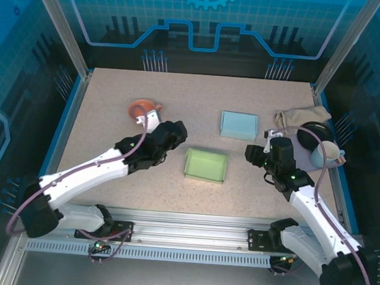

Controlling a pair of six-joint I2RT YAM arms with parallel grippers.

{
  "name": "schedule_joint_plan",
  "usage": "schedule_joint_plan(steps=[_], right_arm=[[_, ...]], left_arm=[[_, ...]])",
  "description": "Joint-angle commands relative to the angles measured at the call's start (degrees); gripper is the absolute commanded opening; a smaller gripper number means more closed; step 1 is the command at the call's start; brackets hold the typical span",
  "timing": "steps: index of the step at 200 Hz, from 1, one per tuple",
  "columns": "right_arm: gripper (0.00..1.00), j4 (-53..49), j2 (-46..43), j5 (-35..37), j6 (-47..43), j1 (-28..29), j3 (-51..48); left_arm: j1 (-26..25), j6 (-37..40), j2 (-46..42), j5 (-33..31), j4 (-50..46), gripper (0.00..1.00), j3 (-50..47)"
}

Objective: Fold the paper box

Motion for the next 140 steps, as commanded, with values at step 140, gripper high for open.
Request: schedule_joint_plan(steps=[140], right_arm=[[0.50, 13.3, 22.6, -19.7, -1.3, 7.2, 3.2]], left_arm=[[2.5, -13.2, 17.9, 27.7, 6.8, 0.77, 4.6]])
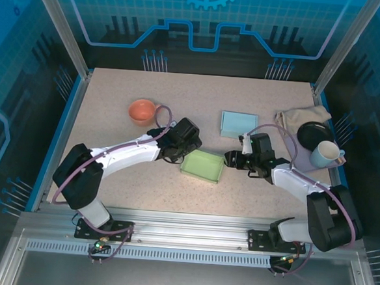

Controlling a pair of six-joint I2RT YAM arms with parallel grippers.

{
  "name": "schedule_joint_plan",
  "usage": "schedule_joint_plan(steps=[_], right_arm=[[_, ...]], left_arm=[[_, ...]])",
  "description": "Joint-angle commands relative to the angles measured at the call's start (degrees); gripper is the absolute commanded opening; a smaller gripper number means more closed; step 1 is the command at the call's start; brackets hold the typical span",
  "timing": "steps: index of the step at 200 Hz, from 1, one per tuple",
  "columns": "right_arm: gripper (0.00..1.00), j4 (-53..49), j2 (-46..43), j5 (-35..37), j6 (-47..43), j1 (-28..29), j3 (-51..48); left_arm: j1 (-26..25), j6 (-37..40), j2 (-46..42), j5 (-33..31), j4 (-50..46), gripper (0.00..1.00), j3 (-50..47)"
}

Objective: Fold the paper box

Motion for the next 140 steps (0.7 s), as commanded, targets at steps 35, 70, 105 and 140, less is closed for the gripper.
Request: schedule_joint_plan(steps=[35, 70, 105, 140], right_arm=[[0.50, 0.9, 1.0, -1.8, -1.5, 2.3, 2.2], [0.50, 1.0, 1.0, -1.9, -1.1, 2.4, 2.1], [0.50, 0.1, 0.3, -0.3, -1.0, 2.5, 2.0], [0.53, -2.7, -2.9, 5.2, -0.4, 2.5, 1.3]], left_arm=[[-1.7, -3.1, 2.1, 5.4, 3.4, 0.68, 2.4], [-2.0, -2.5, 2.0, 3.9, 1.7, 0.60, 3.4], [-2.4, -1.9, 2.2, 2.3, 1.0, 0.59, 1.7], [-2.4, -0.9, 2.3, -2.2, -1.3, 0.59, -1.9]])
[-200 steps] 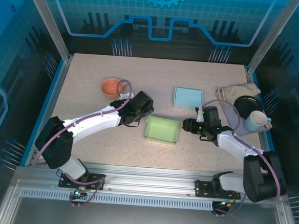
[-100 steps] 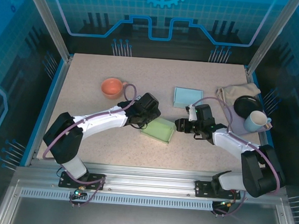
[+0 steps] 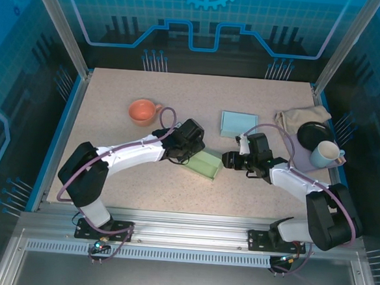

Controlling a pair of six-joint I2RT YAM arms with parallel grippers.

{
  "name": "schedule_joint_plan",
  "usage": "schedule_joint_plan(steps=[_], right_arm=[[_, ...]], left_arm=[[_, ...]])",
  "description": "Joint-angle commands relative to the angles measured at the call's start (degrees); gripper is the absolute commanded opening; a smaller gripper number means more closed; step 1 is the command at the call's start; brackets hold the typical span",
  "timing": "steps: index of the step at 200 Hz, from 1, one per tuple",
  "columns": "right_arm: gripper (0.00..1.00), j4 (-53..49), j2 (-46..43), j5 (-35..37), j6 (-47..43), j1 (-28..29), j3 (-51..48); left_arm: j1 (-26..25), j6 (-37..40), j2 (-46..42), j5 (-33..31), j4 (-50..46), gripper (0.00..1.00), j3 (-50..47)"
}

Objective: Fold the paper box

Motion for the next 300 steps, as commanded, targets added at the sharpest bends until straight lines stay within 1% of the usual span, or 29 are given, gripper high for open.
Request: schedule_joint_plan(steps=[1, 33, 58, 77, 93, 119, 150, 195, 234, 300], right_arm=[[0.53, -1.8, -3.1, 3.6, 0.2, 1.0, 0.8], [0.55, -5.8, -7.9, 11.0, 0.0, 1.6, 0.5], [0.56, -7.9, -11.9, 15.4, 0.3, 2.4, -0.2], [0.56, -9.1, -14.4, 17.9, 0.2, 5.4, 0.2], [0.57, -9.7, -14.7, 20.3, 0.2, 8.3, 1.2], [0.59, -8.4, -11.6, 19.7, 1.4, 11.4, 2.7], [0.61, -6.0, -5.0, 20.5, 2.0, 15.8, 4.5], [0.62, -4.0, 2.4, 22.0, 2.0, 19.2, 6.4], [0.63, -4.4, 6.8, 24.8, 1.2, 20.4, 7.5], [0.63, -5.7, 11.3, 27.9, -1.4, 20.2, 9.7]], left_arm=[[-0.6, 1.4, 0.2, -3.6, -2.9, 0.59, -2.4], [-0.6, 2.2, 0.1, -7.0, -6.7, 0.59, -2.8], [-0.5, 3.2, 0.3, -8.0, -9.2, 0.64, -1.3], [-0.5, 3.3, 1.1, -8.7, -12.7, 0.70, 1.2], [-0.5, 3.0, 2.4, -8.7, -16.1, 0.72, 3.8], [-0.5, 2.7, 3.8, -7.7, -18.5, 0.74, 5.8], [-0.5, 1.3, 4.3, -7.3, -20.6, 0.76, 6.4], [-0.3, -0.3, 5.1, -6.5, -25.4, 0.81, 7.7], [-0.3, -1.0, 5.3, -6.2, -25.5, 0.87, 6.5], [1.9, 1.0, 7.4, -3.1, -20.4, 0.86, 2.6]])
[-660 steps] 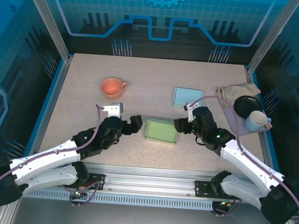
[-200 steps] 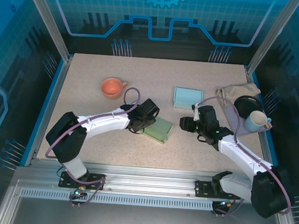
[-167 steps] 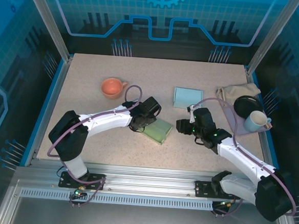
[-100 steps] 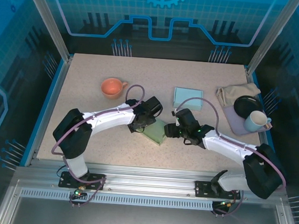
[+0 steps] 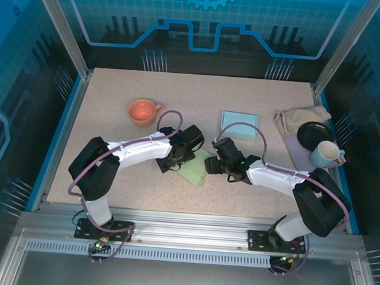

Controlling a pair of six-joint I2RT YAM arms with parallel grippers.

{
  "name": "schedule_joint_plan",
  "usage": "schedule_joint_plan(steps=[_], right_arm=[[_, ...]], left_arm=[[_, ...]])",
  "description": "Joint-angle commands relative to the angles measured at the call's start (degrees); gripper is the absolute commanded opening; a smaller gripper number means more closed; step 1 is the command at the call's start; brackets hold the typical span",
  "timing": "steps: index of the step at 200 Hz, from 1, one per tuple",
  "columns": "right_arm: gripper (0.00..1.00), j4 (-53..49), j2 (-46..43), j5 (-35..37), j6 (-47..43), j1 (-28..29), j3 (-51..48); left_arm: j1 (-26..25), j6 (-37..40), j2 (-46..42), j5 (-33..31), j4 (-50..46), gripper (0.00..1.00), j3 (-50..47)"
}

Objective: Fold the paper box

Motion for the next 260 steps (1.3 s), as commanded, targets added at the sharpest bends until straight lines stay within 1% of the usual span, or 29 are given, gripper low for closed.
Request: schedule_joint_plan(steps=[1, 14, 38, 74, 104, 121, 142, 149, 161, 177, 189, 208, 228, 244, 260], right_arm=[[0.64, -1.5, 2.2, 2.6, -2.0, 0.6, 1.9], [0.64, -1.7, 2.7, 2.3, -2.9, 0.4, 2.4], [0.63, -0.8, 2.9, 0.1, -6.6, -0.6, 3.0], [0.62, -0.5, 4.6, -2.5, -13.6, -1.2, 4.6], [0.62, 0.0, 5.5, -3.4, -15.9, -1.4, 4.7], [0.62, 0.0, 5.8, -3.7, -16.7, -1.5, 5.0], [0.62, 0.3, 6.3, -4.2, -17.2, -1.8, 5.2], [0.62, 0.3, 6.4, -4.4, -17.4, -1.9, 5.3], [0.61, 0.3, 6.6, -4.8, -17.4, -2.2, 5.5], [0.61, 0.2, 6.6, -5.5, -17.7, -2.7, 5.6], [0.61, 0.3, 6.6, -6.1, -17.9, -3.1, 5.5], [0.61, 0.5, 6.5, -7.0, -18.0, -3.9, 5.3], [0.61, 0.6, 6.5, -7.8, -18.0, -4.5, 5.1], [0.61, 0.9, 6.5, -8.1, -18.0, -4.6, 4.8], [0.61, 1.0, 6.7, -8.2, -18.0, -4.8, 4.8]], left_arm=[[0.9, 1.2, 1.4, 2.0, 1.4, 0.86, -2.0], [1.1, 3.7, 1.4, 2.5, 3.8, 0.86, -2.7], [1.2, 7.3, 0.4, 1.7, 7.3, 0.87, -3.5], [1.4, 12.7, -5.1, 1.4, 13.0, 0.90, -5.9], [1.3, 21.5, -10.7, -3.6, 14.0, 0.93, -6.2], [1.5, 27.9, -13.7, -5.8, 17.2, 0.95, -8.4], [3.0, 39.7, -15.9, -2.6, 24.8, 0.96, -12.4], [3.7, 42.1, -16.1, -1.6, 27.1, 0.96, -13.5], [5.2, 44.9, -16.2, 2.6, 31.0, 0.96, -15.3], [7.3, 46.7, -15.8, 8.0, 35.3, 0.97, -17.3], [8.7, 47.7, -14.8, 10.5, 37.1, 0.97, -17.6], [10.3, 48.1, -12.0, 10.5, 36.7, 0.99, -16.4], [11.6, 46.1, -9.0, 10.8, 36.1, 0.99, -15.1], [11.7, 44.2, -7.1, 12.2, 36.9, 0.99, -15.0], [11.6, 42.2, -5.3, 12.3, 36.9, 0.99, -14.7]])
